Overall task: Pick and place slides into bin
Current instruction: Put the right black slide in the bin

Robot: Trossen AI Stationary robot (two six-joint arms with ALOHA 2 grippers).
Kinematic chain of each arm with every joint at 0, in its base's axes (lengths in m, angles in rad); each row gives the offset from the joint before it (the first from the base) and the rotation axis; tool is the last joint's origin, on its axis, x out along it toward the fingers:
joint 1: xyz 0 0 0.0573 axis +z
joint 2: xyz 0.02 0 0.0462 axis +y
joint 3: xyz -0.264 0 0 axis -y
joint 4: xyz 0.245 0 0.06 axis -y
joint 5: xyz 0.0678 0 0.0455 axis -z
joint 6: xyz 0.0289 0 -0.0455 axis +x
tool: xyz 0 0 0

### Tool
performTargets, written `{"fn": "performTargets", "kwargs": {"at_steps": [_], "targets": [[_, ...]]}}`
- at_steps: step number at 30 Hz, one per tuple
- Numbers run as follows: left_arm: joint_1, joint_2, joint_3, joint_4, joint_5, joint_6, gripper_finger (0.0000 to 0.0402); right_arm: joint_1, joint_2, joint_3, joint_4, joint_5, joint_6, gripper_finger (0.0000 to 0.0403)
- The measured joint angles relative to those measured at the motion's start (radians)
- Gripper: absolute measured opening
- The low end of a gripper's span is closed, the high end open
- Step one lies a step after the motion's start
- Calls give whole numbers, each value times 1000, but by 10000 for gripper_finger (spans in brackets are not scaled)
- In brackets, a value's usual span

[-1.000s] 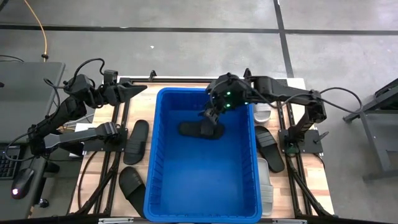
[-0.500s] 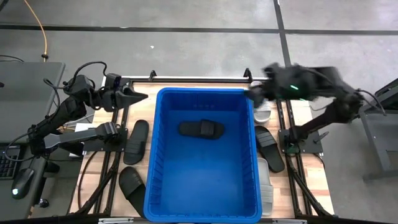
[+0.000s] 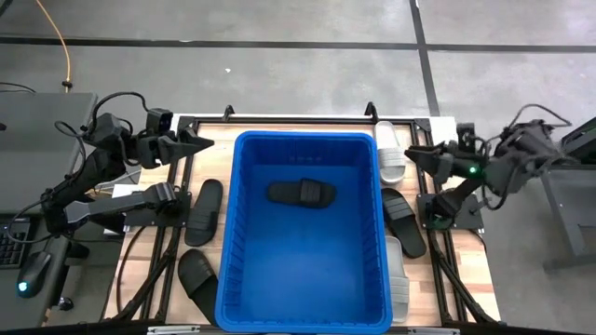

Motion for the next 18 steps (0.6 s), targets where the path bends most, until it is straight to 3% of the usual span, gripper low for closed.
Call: {"fn": "performTargets", "kwargs": {"at_steps": [9,15,18], "targets": [[0,1,0,-1,-37,8,303,151,-230,-527,108,248,522,218],[0,1,0,-1,-64,9,303,212,-280,-712,132,442,740,218],[0,1,0,-1,-78,17,303,211,-280,-779,152,448,769,218]]}}
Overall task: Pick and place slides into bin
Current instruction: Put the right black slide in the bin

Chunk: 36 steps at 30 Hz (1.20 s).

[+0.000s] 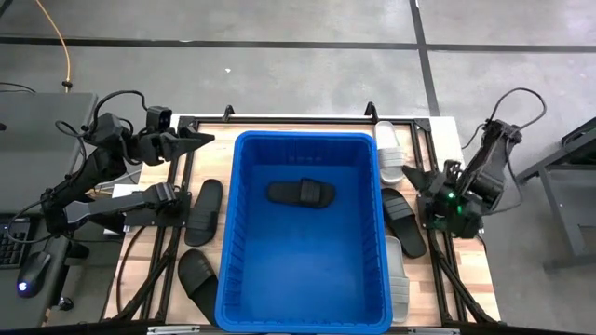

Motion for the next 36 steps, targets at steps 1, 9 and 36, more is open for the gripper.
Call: {"fn": "performTargets", "kwargs": {"at_steps": [1,9,36], "targets": [[0,0,0,0,-6,-1,303,-3,3,-26,13,2,7,218],[0,0,0,-1,-13,18,303,-11,1,-226,82,-16,185,218],[0,11,0,-11,-38,102,303,-66,-13,-345,330,-3,67,220]]}}
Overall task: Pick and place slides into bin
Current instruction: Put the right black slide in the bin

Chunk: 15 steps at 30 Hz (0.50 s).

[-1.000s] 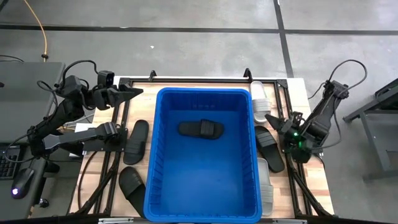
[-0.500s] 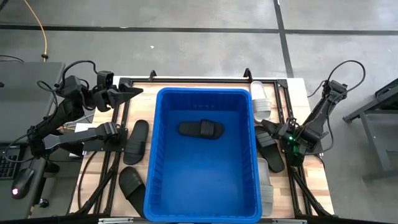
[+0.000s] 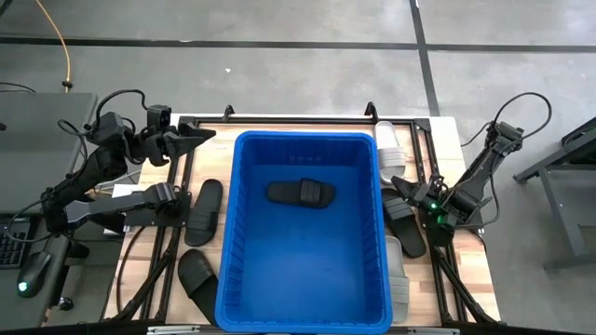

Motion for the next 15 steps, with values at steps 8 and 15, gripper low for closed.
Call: {"fn": "performTargets", "kwargs": {"at_steps": [8,15], "targets": [[0,9,0,-20,11,-8,303,-6,0,0,55,2,-72,220],[0,27,0,-17,-5,-31,303,-3,1,0,-26,-76,-34,220]]}}
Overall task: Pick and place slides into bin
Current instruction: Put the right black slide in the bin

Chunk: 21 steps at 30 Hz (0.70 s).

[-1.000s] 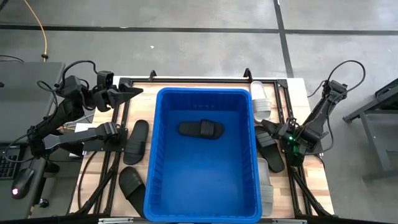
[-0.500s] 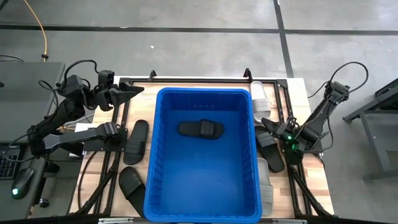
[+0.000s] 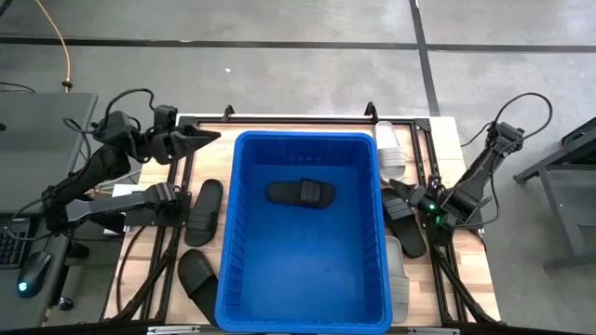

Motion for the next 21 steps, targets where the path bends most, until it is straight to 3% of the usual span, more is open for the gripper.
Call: {"fn": "performTargets", "kwargs": {"at_steps": [8,21], "targets": [[0,6,1,3,-26,-4,303,12,-1,0,58,-58,-13,220],[0,6,1,5,-49,-4,303,99,-6,0,70,-218,256,220]]}}
